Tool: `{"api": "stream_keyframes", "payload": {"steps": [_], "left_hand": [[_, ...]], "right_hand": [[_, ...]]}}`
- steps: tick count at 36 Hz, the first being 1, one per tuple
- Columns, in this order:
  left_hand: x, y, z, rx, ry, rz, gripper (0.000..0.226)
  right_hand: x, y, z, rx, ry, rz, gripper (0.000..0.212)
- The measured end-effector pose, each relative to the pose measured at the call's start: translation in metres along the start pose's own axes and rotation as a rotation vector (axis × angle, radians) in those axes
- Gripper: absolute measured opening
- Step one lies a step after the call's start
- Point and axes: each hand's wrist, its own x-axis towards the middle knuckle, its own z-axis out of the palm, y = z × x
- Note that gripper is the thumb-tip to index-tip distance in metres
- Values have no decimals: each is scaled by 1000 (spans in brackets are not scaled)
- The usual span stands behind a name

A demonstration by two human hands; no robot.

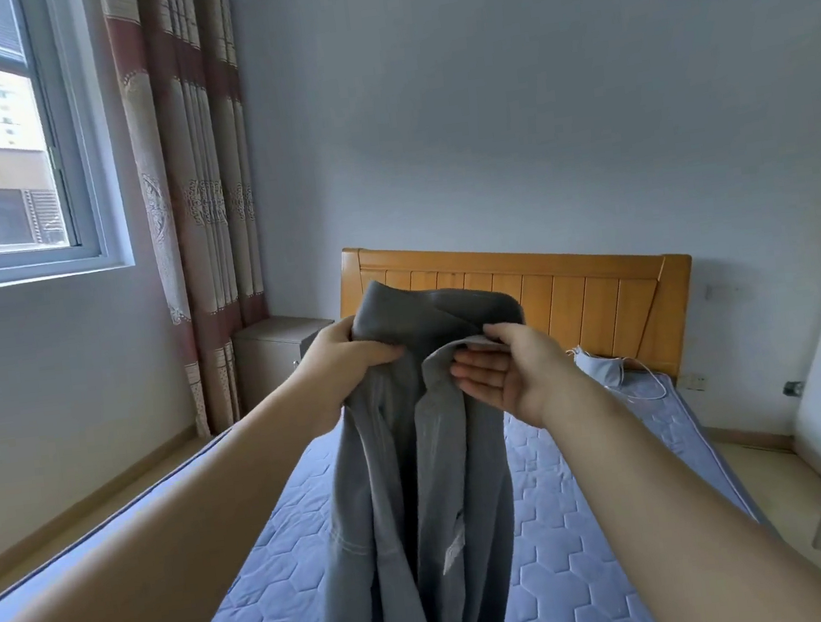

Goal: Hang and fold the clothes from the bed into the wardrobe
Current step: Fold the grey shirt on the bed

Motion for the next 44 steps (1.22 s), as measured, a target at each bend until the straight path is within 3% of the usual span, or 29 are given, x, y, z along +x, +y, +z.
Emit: {"api": "stream_keyframes", "payload": {"steps": [8, 13, 19, 24, 29, 32, 34, 38, 39, 41, 44], "left_hand": [[-10, -8, 7, -230, -127, -6, 24], [-12, -14, 11, -30, -110, 110, 27], [-13, -19, 26, 366, 188, 353, 35], [2, -10, 22, 395, 330, 263, 31], [5, 2, 16, 281, 228, 175, 31], [6, 11, 3, 65, 108, 113, 19], [5, 19, -6, -32, 15, 68, 20], [0, 37, -17, -144, -118, 41, 18], [-1, 41, -19, -148, -151, 41, 17], [-4, 49, -23, -163, -222, 39, 21], [-5, 61, -30, -97, -269, 26, 25]], "right_hand": [[4, 9, 8, 160, 92, -18, 35], [5, 12, 14, 249, 115, -47, 37], [1, 14, 22, 149, 56, -106, 29], [-1, 14, 23, -133, 21, -160, 32], [-1, 17, 19, -248, 10, -257, 26], [-1, 25, 5, -263, 156, -523, 4], [1, 30, -7, -281, 254, -629, 23], [2, 36, -18, -358, 117, -422, 75], [2, 38, -17, -362, 36, -357, 73], [2, 44, -14, -373, -121, -258, 47], [3, 46, -11, -435, -102, -212, 11]]}}
